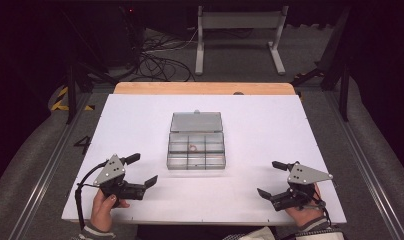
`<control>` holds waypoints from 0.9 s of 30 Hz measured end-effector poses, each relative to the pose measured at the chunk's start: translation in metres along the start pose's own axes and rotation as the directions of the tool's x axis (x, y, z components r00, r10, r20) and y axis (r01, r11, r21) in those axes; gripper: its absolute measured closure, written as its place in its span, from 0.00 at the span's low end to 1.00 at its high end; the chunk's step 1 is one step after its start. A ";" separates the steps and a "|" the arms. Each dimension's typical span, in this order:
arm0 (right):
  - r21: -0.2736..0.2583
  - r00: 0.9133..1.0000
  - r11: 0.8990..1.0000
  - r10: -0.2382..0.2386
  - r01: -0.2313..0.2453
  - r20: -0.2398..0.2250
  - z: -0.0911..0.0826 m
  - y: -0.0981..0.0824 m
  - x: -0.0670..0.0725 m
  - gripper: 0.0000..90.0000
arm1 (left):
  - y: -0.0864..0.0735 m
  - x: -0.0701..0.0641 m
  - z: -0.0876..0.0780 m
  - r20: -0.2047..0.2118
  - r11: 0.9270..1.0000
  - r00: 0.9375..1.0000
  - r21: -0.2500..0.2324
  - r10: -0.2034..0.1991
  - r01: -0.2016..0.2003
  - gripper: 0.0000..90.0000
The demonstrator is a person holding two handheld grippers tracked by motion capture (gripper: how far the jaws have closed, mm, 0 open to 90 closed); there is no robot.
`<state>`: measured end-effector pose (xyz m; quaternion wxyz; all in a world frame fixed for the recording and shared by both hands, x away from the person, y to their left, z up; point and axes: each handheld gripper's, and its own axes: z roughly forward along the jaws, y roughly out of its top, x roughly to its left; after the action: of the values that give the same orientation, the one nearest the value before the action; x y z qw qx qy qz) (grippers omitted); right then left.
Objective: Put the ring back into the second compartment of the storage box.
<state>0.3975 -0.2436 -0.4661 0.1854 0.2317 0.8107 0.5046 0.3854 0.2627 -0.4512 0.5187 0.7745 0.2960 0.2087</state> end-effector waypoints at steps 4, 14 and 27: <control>0.000 1.000 1.000 0.001 -0.001 -0.002 0.000 0.000 0.000 0.01 | -0.008 0.001 -0.004 -0.014 1.000 1.000 0.010 -0.001 0.001 0.07; 0.006 1.000 1.000 0.004 -0.004 -0.007 0.002 -0.001 0.000 0.01 | -0.025 0.009 -0.013 -0.007 0.997 0.998 0.023 -0.069 0.070 0.06; 0.013 1.000 1.000 0.005 -0.005 -0.014 0.004 -0.001 0.000 0.01 | -0.032 0.008 -0.015 -0.039 0.993 0.996 0.089 -0.075 0.078 0.06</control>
<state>0.3994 -0.2415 -0.4684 0.1767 0.2315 0.8148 0.5013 0.3743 0.2879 -0.4747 0.4854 0.7814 0.3437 0.1888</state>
